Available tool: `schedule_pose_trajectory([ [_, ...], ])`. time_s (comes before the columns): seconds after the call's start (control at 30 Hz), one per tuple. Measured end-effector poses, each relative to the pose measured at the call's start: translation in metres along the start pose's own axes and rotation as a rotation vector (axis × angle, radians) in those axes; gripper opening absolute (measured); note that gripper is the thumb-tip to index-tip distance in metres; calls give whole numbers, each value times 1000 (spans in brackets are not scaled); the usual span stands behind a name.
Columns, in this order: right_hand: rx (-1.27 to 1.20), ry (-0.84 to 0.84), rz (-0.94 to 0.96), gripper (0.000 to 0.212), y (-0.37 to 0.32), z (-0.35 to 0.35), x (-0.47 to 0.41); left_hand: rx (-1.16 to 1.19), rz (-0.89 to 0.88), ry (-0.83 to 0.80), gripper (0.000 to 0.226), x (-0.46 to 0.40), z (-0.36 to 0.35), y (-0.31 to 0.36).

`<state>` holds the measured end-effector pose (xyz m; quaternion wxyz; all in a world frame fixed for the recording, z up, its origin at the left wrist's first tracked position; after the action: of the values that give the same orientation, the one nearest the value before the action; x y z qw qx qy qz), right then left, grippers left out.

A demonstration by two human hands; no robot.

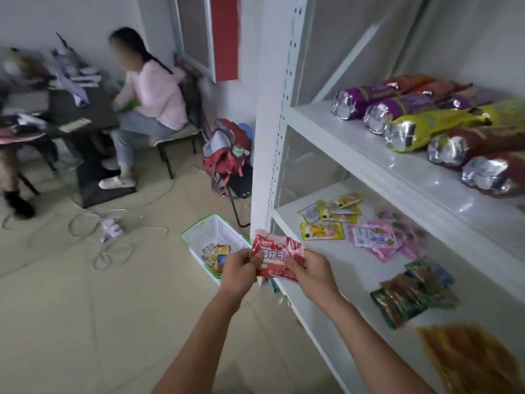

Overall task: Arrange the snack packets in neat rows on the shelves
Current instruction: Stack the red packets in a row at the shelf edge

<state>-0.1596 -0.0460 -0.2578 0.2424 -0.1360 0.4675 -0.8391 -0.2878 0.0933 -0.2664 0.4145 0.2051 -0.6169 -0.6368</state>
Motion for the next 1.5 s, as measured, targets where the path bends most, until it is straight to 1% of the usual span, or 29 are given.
schedule_pose_trajectory([
  [0.07, 22, -79, 37, 14, -15, -28, -23, 36, 8, 56, 32, -24, 20, -2],
  [0.1, 49, -107, 63, 11, -20, -41, -34, 50, 16, 78, 30, -35, 28, -3],
  [0.17, 81, -175, 76, 16, -26, -66, -51, 68, 44, 130, 25, -56, 41, -10],
  [0.23, 82, -203, 87, 21, -28, -86, -64, 52, 66, 186, 26, -73, 53, -22],
  [0.3, 78, -252, 79, 21, -25, -105, -75, 31, 90, 243, 29, -88, 60, -35],
  [0.43, 99, -364, 42, 30, -10, -131, -101, -21, 167, 279, 24, -108, 56, -55],
  [0.57, 82, -417, 40, 27, -5, -149, -129, -43, 192, 345, 23, -132, 56, -55],
  [0.67, 70, -466, 79, 27, -12, -167, -157, -31, 212, 412, 24, -155, 64, -50],
  [0.73, 81, -490, 100, 21, -20, -181, -178, -60, 208, 461, 24, -172, 70, -47],
  [0.77, 86, -492, 103, 22, -23, -188, -187, -60, 213, 471, 24, -181, 73, -45],
  [0.83, 90, -511, 106, 29, -26, -203, -202, -48, 219, 478, 23, -198, 80, -45],
  [0.9, 108, -549, 107, 33, -25, -220, -217, -84, 226, 480, 22, -215, 86, -43],
  [1.0, 157, -582, 81, 34, -24, -246, -246, -311, 179, 485, 21, -244, 97, -41],
  [1.1, 218, -554, 76, 30, -25, -266, -276, -508, 127, 404, 23, -279, 106, -33],
  [1.17, 244, -529, 73, 31, -30, -274, -292, -583, 127, 370, 24, -300, 110, -27],
  [1.23, 243, -509, 52, 35, -36, -281, -306, -575, 144, 357, 23, -321, 115, -21],
  [1.33, 239, -522, 19, 34, -46, -296, -328, -534, 178, 343, 21, -353, 124, -22],
  [1.5, 286, -604, -18, 35, -42, -326, -374, -520, 233, 320, 20, -404, 130, -32],
])
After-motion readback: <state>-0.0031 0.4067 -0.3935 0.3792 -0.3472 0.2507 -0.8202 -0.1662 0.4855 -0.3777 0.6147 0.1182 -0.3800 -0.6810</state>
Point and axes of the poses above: each hand's wrist, its own x-axis away from the middle knuckle, its own z-axis out of the back of the hand, y = z × x, the point moved 5 cm from there along -x, towards the middle knuckle, and after that the axes turned 7 degrees about y, right-handed, at the moved point
